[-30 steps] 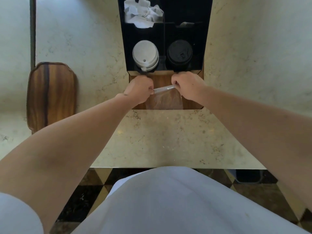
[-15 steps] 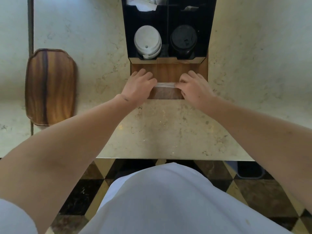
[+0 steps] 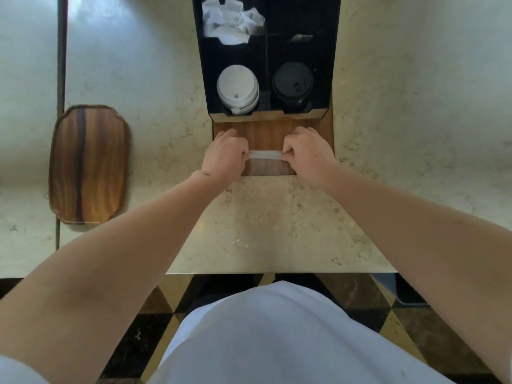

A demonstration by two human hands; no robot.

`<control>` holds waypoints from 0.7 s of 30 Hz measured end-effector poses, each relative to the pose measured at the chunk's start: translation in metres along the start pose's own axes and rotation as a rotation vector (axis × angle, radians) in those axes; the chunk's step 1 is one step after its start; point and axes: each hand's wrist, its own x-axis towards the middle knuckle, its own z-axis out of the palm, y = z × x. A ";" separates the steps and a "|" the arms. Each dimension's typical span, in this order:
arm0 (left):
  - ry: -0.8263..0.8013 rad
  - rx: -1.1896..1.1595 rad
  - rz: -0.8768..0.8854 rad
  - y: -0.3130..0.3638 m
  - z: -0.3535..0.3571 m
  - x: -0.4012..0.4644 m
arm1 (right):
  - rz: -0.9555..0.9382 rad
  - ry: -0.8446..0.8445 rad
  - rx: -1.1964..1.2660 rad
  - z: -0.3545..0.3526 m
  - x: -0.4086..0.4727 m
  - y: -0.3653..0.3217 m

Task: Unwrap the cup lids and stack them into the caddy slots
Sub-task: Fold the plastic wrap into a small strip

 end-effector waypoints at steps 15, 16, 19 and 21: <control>0.033 0.159 0.232 -0.010 0.013 -0.034 | -0.269 -0.002 -0.271 0.017 -0.035 0.008; 0.047 0.151 0.233 -0.011 0.015 -0.041 | -0.268 0.001 -0.273 0.019 -0.041 0.008; 0.081 0.118 0.216 -0.012 0.018 -0.054 | -0.217 0.008 -0.225 0.022 -0.055 0.006; 0.046 0.088 0.183 -0.012 0.016 -0.054 | -0.157 0.006 -0.162 0.020 -0.053 0.001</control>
